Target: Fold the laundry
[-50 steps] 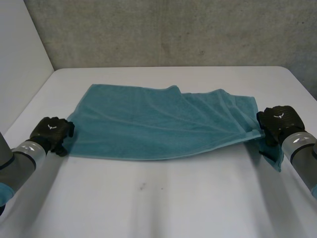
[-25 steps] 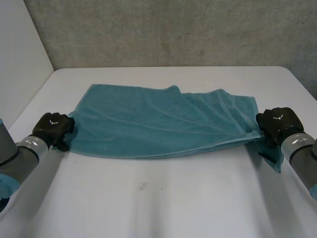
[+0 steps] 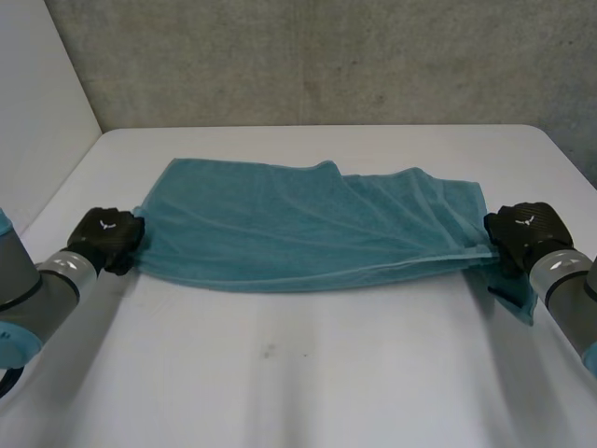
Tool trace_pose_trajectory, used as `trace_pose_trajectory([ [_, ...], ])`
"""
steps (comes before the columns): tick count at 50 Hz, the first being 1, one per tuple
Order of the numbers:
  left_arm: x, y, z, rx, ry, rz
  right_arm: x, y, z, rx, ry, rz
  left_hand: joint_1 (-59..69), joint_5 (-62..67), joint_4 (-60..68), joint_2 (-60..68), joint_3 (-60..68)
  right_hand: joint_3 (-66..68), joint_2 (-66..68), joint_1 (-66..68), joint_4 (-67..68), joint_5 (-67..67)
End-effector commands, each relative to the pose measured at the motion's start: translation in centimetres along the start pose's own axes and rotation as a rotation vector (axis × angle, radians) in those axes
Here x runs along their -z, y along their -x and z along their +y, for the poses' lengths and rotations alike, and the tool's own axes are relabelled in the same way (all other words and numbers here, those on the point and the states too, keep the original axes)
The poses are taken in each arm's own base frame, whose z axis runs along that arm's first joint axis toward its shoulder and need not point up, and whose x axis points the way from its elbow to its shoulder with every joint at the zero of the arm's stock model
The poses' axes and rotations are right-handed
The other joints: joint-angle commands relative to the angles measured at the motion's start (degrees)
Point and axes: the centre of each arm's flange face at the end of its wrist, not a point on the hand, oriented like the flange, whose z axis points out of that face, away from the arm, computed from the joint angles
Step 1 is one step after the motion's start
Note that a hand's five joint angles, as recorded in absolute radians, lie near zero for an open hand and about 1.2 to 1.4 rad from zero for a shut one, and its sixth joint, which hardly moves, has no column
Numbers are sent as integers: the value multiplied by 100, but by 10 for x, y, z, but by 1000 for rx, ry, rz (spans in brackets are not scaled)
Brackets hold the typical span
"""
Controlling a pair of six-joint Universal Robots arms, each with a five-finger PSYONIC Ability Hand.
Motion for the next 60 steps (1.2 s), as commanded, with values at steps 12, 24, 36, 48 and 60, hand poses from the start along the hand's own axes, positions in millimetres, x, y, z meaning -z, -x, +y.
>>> trace_pose_trajectory([
  [12,74,28,-42,-11,-10,-128,29,-18,7,-26,219,-101,1789,1603,1178,1154,1191,-353,-294,842,-356,-228],
  [24,78,26,-36,11,23,-114,26,-42,34,-371,242,-82,1789,1603,1178,1154,1191,-3380,-3321,-2186,-3384,-3255],
  [36,78,27,-36,17,21,-118,37,-52,48,-433,250,-49,1789,1603,1178,1154,1191,1173,1232,2368,1170,1298],
  [48,105,37,-58,18,9,-159,77,-71,-9,-238,100,-12,1789,1603,1178,1154,1191,1173,1232,2368,1170,1298],
  [60,139,37,-102,23,-116,-135,114,-85,-70,-74,-18,-36,1789,1603,1178,1154,1191,1173,1232,2368,1170,1298],
])
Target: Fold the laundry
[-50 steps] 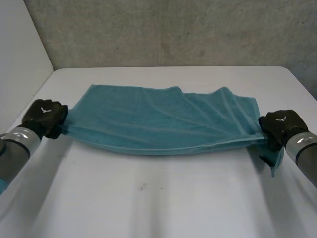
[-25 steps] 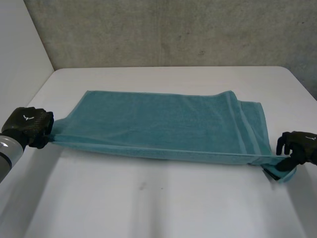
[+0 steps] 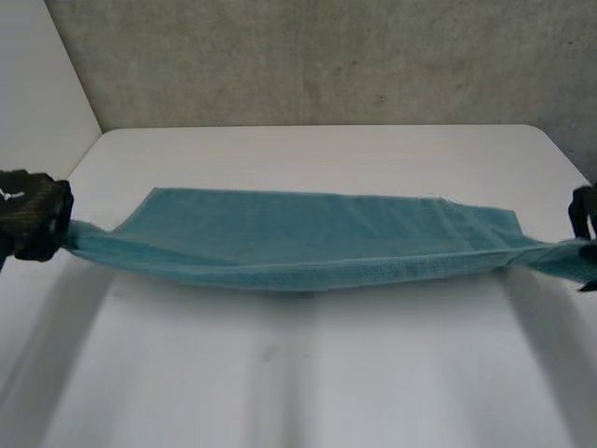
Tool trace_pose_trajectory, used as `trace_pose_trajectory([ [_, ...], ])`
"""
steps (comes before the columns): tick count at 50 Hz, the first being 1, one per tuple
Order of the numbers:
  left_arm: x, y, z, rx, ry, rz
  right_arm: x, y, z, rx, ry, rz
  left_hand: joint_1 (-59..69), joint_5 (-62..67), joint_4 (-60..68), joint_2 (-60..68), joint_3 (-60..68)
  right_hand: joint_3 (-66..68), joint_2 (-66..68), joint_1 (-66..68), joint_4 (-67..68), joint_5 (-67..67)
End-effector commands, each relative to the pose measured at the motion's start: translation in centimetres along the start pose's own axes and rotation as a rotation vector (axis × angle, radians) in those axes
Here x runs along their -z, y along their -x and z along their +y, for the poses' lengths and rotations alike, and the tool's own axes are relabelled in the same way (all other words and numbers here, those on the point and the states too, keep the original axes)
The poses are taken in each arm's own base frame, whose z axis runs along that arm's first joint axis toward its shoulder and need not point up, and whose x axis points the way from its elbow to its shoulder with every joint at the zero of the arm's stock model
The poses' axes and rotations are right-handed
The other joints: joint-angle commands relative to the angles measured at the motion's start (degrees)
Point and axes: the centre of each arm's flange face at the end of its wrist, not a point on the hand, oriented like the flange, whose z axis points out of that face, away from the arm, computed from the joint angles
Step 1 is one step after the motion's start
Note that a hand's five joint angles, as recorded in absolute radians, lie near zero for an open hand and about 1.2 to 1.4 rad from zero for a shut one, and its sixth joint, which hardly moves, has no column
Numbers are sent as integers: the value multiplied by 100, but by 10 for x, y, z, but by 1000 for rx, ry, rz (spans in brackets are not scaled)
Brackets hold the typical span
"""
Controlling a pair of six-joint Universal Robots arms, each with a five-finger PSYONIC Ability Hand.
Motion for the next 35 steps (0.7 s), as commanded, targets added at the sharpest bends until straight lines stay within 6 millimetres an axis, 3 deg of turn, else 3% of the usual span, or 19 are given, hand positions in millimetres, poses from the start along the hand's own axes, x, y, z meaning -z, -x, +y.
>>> trace_pose_trajectory([
  [1,9,-6,-14,9,-51,42,6,-1,-14,39,8,-37,1773,1386,1151,1134,1166,1208,1226,2443,1169,1482],
  [4,5,-9,-9,13,-33,57,-4,2,-4,41,48,-64,1773,1386,1151,1134,1166,1208,1226,2443,1169,1482],
  [6,-16,-20,14,35,47,113,-27,13,15,68,131,-143,1773,1386,1151,1134,1166,1208,1226,2443,1169,1482],
  [10,-38,-31,28,39,88,158,-48,22,28,87,200,-182,1773,1386,1151,1134,1166,1208,1226,2443,1169,1482],
  [12,-57,-41,38,35,119,177,-69,25,41,100,268,-174,1773,1386,1151,1134,1166,1208,1226,2443,1169,1482],
  [15,-66,-44,40,30,123,179,-86,25,49,112,310,-148,1773,1386,1151,1134,1166,1208,1226,2443,1169,1482],
  [20,-97,-49,40,10,105,168,-100,34,46,117,276,-134,1773,1386,1151,1134,1166,1208,1226,2443,1169,1482],
  [27,-104,-52,44,10,105,177,-108,35,44,45,222,-97,1773,1386,1151,1134,1166,1208,1226,2443,1169,1482],
  [28,-102,-53,44,11,108,180,-108,36,45,36,220,-97,559,173,-63,-79,-48,1208,1226,2443,1169,1482],
  [29,-102,-53,44,11,109,180,-108,36,45,36,220,-97,547,161,-75,-91,-60,1208,1226,2443,1169,1482],
  [30,-100,-54,45,12,114,185,-108,36,47,33,223,-97,-1068,-1455,-1690,-1707,-1675,1208,1226,2443,1169,1482],
  [31,-96,-55,45,13,116,188,-108,36,49,31,226,-93,-1584,-1971,-2206,-2223,-2191,1208,1226,2443,1169,1482],
  [35,-88,-53,39,13,106,188,-108,36,51,34,224,-91,-2257,-2644,-2880,-2896,-2864,1208,1226,2443,1169,1482],
])
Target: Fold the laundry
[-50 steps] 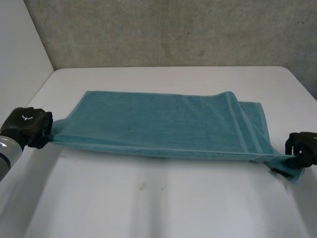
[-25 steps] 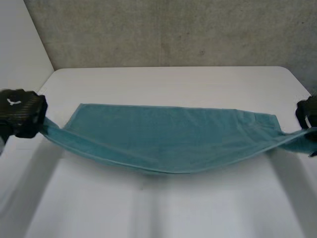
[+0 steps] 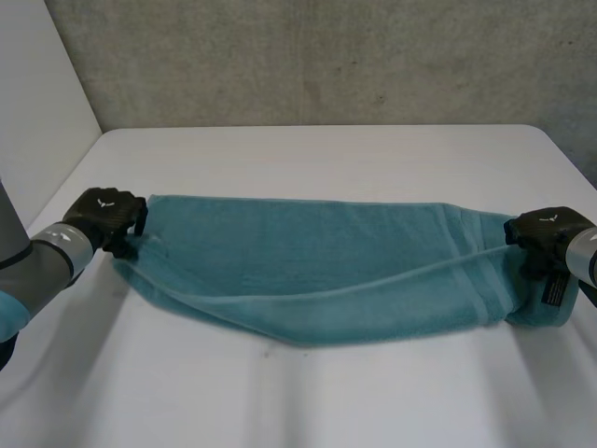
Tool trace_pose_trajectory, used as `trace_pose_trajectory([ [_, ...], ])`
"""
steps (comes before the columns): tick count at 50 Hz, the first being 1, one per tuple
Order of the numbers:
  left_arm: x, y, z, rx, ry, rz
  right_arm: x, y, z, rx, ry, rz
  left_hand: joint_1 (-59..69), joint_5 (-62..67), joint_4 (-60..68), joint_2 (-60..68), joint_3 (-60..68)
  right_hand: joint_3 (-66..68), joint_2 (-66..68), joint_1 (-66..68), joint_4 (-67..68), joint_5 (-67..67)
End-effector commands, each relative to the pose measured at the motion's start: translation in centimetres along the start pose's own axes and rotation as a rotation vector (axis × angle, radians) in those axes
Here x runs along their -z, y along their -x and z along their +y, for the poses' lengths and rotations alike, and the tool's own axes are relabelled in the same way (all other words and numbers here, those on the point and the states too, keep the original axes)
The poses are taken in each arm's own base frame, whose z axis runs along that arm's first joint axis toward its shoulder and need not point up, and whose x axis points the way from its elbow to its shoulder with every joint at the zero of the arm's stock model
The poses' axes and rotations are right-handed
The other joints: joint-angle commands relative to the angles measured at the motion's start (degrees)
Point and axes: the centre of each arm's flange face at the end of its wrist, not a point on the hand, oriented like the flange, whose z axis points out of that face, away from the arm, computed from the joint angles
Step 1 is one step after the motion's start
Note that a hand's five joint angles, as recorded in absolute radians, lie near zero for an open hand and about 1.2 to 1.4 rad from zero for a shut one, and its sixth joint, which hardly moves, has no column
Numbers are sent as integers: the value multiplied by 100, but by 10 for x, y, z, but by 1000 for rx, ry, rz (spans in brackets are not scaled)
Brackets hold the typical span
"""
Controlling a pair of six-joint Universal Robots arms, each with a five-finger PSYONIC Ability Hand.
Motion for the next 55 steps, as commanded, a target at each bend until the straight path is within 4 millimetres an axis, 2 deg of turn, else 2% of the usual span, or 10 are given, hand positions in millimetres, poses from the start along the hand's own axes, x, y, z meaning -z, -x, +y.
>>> trace_pose_trajectory([
  [1,20,-3,-7,-4,-16,10,-1,0,5,-17,-5,7,-1684,-1852,-1865,-1782,-1866,1204,1226,2409,1168,1339],
  [13,47,-11,-15,-42,-105,80,-1,3,10,-21,7,-3,-1602,-1770,-1783,-1699,-1784,1204,1226,2409,1168,1339],
  [19,52,-2,0,-116,-124,116,-2,4,11,-19,0,1,-1450,-1619,-1632,-1548,-1633,1204,1226,2409,1168,1339],
  [24,49,1,9,-217,-153,149,-2,6,12,-18,1,-3,-1416,-1585,-1598,-1514,-1599,1204,1226,2409,1168,1339],
  [28,38,-6,27,-288,-151,196,-1,7,13,-17,5,-7,-1416,-1585,-1598,-1514,-1599,1204,1226,2409,1168,1339],
  [37,28,-8,39,-348,-150,200,-1,10,16,-18,12,-13,-1282,-1450,-1464,-1380,-1465,1204,1226,2409,1168,1339],
  [46,13,-11,44,-397,-216,161,-1,12,18,-16,11,-15,1039,871,858,941,857,1204,1226,2409,1168,1339],
  [47,11,-11,43,-406,-229,155,-1,12,18,-16,11,-15,2039,1870,1857,1941,1856,1204,1226,2409,1168,1339],
  [49,9,-12,43,-406,-239,151,-1,12,18,-16,12,-14,2546,2378,2364,2448,2363,1204,1226,2409,1168,1339],
  [55,12,-9,30,-344,-250,146,2,8,13,-14,3,4,2551,2383,2369,2453,2368,1204,1226,2409,1168,1339],
])
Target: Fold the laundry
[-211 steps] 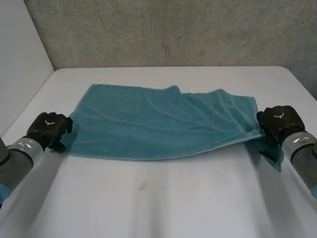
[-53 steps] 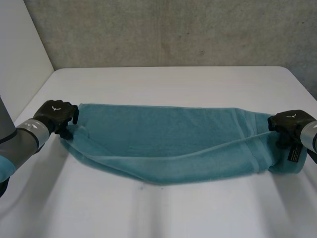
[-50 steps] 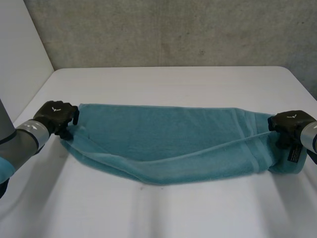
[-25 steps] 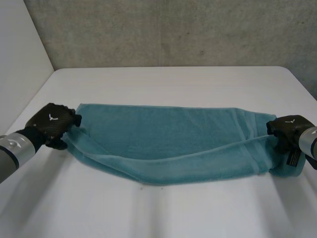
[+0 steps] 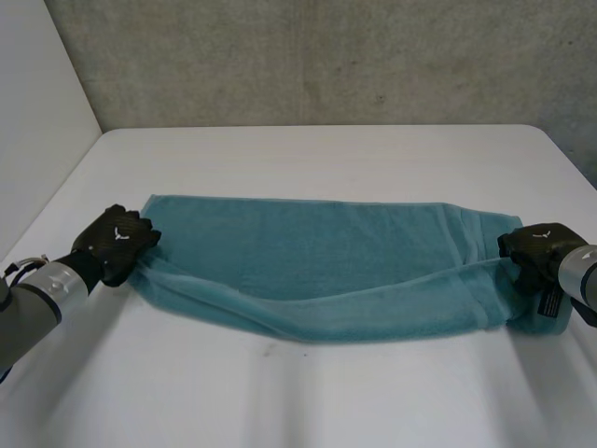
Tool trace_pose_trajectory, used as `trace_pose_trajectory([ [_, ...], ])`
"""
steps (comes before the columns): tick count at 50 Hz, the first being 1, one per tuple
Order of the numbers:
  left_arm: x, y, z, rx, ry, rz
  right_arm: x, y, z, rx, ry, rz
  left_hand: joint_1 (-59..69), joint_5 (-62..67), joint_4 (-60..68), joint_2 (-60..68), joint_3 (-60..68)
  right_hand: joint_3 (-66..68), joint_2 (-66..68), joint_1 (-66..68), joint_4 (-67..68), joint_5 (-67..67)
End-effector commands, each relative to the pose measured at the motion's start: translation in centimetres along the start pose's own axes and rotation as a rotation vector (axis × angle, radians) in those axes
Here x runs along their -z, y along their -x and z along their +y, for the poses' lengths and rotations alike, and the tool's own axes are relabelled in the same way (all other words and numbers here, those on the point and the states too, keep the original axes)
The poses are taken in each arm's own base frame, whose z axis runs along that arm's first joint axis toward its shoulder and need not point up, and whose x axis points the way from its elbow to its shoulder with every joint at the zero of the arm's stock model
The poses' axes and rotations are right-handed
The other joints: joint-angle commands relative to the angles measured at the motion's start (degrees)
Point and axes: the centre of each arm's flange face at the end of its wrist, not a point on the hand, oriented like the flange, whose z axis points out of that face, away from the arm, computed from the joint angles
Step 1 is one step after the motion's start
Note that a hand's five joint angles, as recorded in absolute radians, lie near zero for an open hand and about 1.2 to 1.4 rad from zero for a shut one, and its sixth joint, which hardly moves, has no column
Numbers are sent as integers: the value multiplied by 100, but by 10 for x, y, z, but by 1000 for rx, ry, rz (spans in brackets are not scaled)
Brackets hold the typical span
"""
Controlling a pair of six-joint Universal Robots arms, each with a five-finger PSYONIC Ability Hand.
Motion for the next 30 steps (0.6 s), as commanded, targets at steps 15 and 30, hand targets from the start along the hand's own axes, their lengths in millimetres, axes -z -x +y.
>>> trace_pose_trajectory([
  [15,66,33,-61,300,260,-53,79,5,-19,216,85,-51,1880,1608,1432,1423,1448,1203,1226,2409,1168,1298],
  [30,25,30,-42,139,403,-13,27,-5,-35,341,15,49,1880,1608,1432,1423,1448,1203,1226,2409,1168,1298],
])
